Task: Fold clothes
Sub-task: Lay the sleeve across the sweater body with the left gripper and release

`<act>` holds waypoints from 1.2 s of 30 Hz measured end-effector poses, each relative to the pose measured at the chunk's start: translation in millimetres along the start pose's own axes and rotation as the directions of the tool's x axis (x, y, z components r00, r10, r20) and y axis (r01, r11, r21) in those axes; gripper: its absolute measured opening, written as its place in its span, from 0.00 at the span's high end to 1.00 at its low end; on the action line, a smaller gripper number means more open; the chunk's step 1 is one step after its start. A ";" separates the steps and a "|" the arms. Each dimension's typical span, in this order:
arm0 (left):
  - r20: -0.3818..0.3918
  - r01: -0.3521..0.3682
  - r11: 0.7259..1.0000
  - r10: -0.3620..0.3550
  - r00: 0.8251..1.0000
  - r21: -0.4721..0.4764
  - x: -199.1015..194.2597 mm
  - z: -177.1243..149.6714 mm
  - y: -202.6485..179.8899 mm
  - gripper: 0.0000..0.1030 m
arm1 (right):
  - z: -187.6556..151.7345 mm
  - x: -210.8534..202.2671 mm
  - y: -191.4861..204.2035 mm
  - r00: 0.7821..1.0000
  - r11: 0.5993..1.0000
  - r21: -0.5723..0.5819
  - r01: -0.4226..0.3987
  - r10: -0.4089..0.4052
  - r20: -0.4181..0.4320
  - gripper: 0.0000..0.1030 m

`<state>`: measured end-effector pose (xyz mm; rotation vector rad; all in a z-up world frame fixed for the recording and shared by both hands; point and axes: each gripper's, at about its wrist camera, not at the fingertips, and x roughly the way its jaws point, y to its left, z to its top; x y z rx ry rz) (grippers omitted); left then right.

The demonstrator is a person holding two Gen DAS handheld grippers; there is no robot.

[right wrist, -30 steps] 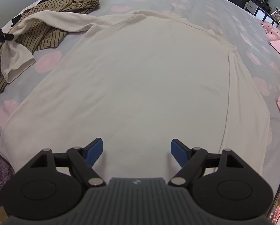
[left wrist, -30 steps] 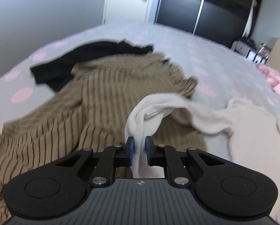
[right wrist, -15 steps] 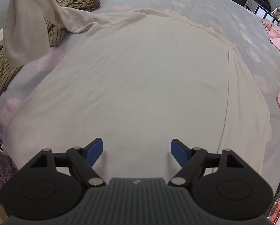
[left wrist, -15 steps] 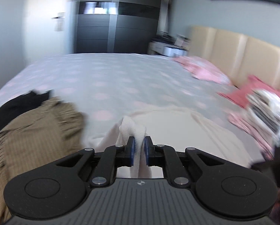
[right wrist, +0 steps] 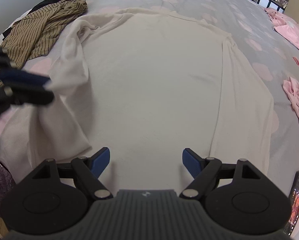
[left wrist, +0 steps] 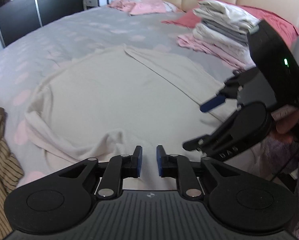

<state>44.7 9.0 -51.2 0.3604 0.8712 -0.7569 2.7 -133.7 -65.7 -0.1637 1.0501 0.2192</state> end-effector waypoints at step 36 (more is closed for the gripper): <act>-0.194 -0.195 0.935 0.141 0.971 -0.296 4.0 -67.6 72.6 0.55 | 16.7 -12.3 -30.4 0.987 0.968 0.227 -0.105 0.075 0.141 0.90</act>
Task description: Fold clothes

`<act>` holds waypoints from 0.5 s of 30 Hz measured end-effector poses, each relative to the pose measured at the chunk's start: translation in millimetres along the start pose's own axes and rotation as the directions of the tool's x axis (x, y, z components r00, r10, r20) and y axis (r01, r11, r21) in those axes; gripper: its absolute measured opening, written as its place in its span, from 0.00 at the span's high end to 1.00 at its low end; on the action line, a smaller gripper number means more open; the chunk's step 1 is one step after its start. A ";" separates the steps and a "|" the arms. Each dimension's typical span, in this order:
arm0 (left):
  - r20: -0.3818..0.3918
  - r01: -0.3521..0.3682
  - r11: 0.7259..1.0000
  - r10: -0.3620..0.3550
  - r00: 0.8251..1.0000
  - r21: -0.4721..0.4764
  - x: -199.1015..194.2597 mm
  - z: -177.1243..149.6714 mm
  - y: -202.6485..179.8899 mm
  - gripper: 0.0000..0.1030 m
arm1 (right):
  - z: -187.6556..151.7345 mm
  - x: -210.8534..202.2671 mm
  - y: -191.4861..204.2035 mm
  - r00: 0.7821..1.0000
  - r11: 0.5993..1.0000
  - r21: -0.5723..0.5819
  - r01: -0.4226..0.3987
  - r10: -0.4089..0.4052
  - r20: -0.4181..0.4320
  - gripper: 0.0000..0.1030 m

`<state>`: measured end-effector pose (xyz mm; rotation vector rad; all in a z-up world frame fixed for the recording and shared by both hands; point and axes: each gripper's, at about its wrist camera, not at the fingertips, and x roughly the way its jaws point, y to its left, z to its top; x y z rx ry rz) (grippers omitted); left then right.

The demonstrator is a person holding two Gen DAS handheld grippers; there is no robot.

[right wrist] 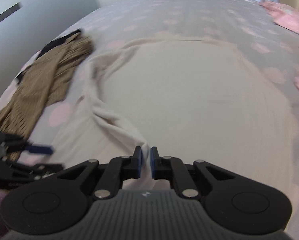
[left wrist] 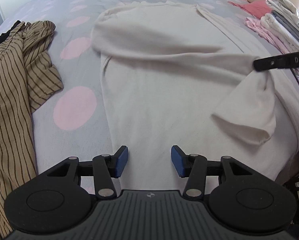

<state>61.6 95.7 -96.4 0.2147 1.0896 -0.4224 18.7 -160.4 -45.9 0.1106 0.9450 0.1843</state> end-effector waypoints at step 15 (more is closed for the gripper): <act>-0.007 0.006 1.000 -0.006 1.000 -0.029 -4.3 5.6 6.0 0.56 | -10.3 -14.0 -92.1 0.973 0.954 0.190 0.232 -0.224 -0.062 0.78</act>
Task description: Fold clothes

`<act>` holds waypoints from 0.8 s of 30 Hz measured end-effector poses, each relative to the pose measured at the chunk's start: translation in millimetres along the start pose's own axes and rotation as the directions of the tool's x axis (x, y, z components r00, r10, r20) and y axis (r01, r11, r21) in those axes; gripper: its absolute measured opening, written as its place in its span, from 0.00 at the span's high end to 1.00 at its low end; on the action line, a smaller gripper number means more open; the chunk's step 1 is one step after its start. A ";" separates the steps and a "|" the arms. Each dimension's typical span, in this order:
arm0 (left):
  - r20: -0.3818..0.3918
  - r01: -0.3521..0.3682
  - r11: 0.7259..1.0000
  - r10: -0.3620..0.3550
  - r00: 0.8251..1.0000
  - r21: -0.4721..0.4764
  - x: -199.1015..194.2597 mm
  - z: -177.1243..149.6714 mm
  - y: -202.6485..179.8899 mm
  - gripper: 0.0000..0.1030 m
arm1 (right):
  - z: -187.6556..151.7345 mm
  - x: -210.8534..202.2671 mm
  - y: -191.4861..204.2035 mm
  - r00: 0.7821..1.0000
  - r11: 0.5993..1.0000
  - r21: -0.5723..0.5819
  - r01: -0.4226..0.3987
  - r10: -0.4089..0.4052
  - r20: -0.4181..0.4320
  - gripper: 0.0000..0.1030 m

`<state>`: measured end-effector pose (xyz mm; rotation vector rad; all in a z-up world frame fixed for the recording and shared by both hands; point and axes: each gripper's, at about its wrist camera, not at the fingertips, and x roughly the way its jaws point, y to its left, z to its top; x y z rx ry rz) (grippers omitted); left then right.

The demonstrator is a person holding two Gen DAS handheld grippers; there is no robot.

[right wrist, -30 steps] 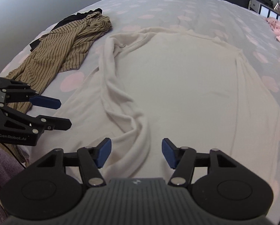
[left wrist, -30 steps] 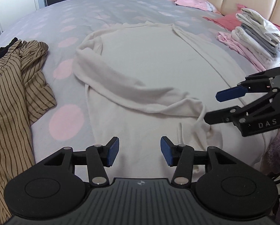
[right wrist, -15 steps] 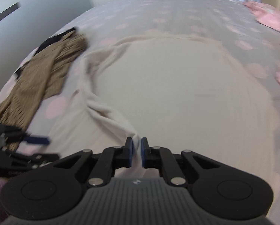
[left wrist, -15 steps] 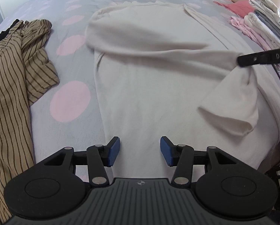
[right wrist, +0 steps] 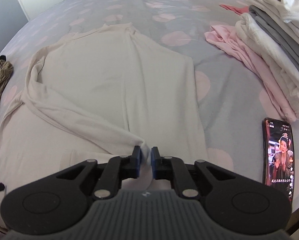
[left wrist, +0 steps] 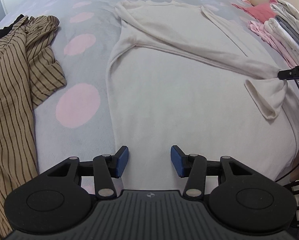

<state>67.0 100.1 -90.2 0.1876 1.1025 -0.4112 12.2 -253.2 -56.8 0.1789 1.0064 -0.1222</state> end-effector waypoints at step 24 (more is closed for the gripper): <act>0.117 -0.073 0.960 0.043 0.992 0.272 66.7 106.3 20.0 0.66 | 87.6 69.9 221.1 0.920 0.793 -0.536 -0.288 0.385 0.074 0.75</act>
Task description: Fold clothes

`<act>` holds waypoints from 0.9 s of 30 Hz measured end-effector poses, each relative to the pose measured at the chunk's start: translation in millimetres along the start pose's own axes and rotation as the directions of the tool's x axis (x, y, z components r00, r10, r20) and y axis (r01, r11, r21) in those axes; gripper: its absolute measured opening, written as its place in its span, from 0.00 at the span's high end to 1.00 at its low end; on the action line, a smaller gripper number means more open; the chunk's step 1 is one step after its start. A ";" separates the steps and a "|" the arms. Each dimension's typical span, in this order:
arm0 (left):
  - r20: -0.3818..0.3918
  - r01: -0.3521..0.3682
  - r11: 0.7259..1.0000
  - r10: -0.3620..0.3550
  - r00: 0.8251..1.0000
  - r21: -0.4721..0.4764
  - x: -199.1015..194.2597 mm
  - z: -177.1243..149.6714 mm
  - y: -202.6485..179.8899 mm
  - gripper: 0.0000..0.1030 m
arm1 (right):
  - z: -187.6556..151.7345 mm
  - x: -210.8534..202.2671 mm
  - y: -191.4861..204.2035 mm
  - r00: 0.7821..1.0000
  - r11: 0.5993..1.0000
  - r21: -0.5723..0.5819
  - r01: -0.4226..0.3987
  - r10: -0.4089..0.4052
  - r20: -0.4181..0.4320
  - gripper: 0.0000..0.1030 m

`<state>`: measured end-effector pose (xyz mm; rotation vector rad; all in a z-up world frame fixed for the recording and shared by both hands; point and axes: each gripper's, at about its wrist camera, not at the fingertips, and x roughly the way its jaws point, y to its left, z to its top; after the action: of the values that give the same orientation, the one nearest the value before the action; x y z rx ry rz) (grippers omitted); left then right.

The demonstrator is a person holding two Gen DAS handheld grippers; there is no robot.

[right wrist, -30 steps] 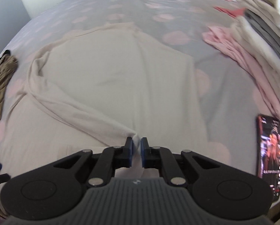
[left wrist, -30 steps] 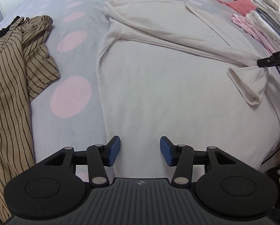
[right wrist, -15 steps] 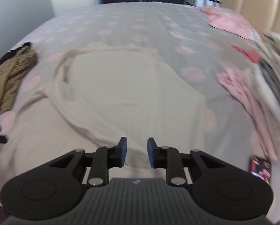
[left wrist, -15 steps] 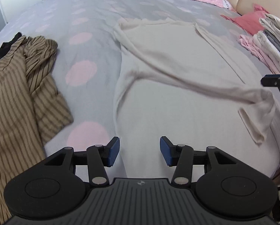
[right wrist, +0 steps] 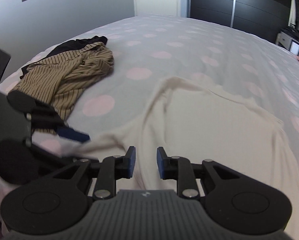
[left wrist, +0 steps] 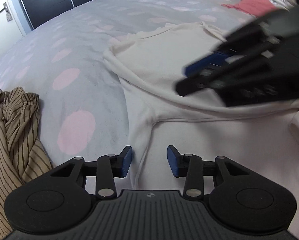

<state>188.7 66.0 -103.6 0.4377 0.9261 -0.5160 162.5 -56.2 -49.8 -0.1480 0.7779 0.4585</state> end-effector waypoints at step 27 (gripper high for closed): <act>-0.047 0.072 0.979 -0.083 0.995 -0.190 9.6 14.7 39.5 0.93 | 60.6 90.0 -98.1 0.982 0.974 0.147 0.170 -0.155 -0.106 0.97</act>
<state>226.3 87.0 -98.5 0.2461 1.0383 -0.4840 301.4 -95.0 -74.2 -0.0871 0.8834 0.2351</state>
